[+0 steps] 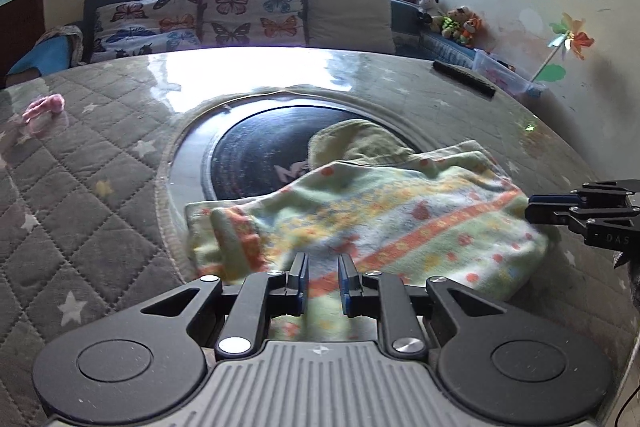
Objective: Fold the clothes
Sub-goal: 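Open both grippers and withdraw them from the folded shirt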
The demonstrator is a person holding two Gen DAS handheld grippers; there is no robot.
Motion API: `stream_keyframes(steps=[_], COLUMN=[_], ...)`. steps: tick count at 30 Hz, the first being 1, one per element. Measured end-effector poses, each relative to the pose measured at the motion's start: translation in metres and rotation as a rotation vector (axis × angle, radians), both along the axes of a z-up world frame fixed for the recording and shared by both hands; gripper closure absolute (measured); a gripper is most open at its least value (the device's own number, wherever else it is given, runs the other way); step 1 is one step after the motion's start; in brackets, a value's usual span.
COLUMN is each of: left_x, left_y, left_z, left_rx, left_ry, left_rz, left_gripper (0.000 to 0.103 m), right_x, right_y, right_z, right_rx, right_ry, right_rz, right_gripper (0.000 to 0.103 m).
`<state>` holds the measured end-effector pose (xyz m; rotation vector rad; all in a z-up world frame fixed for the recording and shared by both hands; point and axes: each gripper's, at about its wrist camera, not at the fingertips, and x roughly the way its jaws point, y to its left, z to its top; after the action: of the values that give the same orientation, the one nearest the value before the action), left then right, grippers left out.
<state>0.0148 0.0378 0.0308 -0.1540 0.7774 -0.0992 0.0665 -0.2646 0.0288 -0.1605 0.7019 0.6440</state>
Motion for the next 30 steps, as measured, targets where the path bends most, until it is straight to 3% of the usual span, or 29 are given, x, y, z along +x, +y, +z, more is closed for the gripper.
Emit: stream_keyframes(steps=[6, 10, 18, 26, 30], left_x=[0.012, 0.022, 0.032, 0.034, 0.032], left_y=[0.026, 0.034, 0.036, 0.034, 0.032], left_z=[-0.003, -0.003, -0.006, -0.006, -0.004], left_rx=[-0.008, -0.002, 0.008, 0.013, 0.012], left_ry=[0.010, 0.014, 0.021, 0.019, 0.017], left_rz=[0.071, 0.080, 0.088, 0.085, 0.092], left_gripper=[0.086, 0.086, 0.086, 0.086, 0.081], right_x=[0.012, 0.033, 0.078, 0.082, 0.078], right_y=[-0.003, 0.008, 0.028, 0.034, 0.036], right_z=[-0.005, 0.001, -0.013, -0.017, -0.012], right_rx=[-0.018, -0.020, -0.037, -0.044, -0.046], right_ry=[0.025, 0.003, 0.008, -0.005, -0.007], right_rz=[-0.016, -0.011, -0.033, -0.036, -0.034], right_gripper=[0.086, 0.086, 0.087, 0.087, 0.080])
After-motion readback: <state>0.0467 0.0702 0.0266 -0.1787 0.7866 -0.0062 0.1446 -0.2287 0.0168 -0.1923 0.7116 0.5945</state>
